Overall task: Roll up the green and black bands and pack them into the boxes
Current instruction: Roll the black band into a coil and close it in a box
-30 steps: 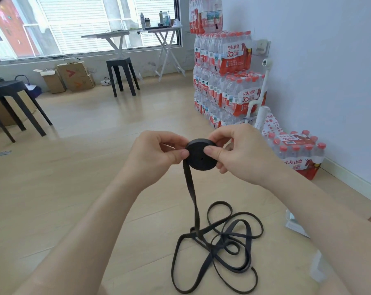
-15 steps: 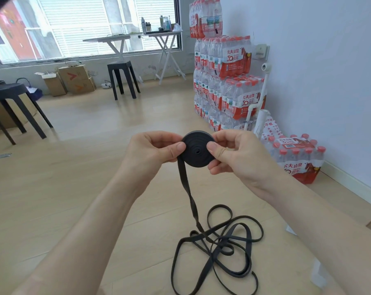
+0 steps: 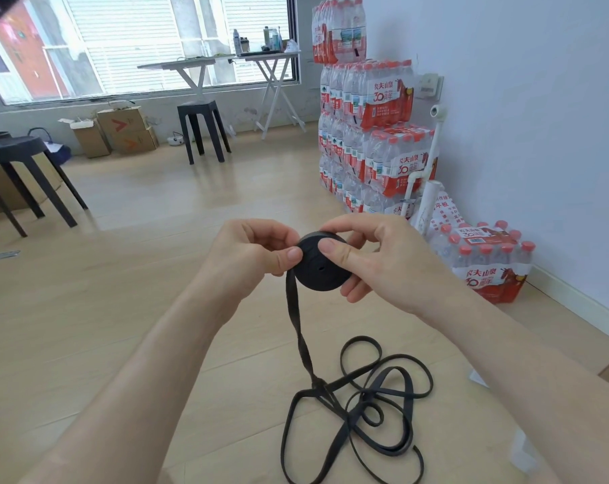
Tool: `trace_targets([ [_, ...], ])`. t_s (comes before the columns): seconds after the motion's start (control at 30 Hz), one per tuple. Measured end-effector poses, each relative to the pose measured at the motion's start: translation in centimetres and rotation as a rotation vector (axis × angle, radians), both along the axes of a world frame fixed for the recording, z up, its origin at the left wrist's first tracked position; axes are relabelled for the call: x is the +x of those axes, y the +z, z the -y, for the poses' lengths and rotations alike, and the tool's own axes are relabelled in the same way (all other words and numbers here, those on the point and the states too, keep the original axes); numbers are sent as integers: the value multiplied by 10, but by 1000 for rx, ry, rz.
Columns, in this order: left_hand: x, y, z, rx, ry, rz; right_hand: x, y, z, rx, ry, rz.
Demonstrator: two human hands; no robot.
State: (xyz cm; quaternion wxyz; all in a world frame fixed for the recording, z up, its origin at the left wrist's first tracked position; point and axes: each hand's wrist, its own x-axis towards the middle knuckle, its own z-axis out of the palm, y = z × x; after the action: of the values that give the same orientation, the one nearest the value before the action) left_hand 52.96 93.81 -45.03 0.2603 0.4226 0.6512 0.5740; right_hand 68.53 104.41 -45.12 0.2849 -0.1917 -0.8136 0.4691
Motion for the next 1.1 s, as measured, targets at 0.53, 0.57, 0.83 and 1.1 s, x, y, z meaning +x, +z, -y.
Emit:
trace_targets([
  [0.53,10,6,0,55,68,102,-7,-8,3,-318,-107,-292],
  [0.57,10,7,0,58,77,100,-8,-9,4,-336,-103,-309],
  [0.83,8,11,6,-5,193,-283,-4,-1,0,-53,-38,-10],
  [1.1,19,11,6,-264,94,-902,-4,-3,8,620,-73,196],
])
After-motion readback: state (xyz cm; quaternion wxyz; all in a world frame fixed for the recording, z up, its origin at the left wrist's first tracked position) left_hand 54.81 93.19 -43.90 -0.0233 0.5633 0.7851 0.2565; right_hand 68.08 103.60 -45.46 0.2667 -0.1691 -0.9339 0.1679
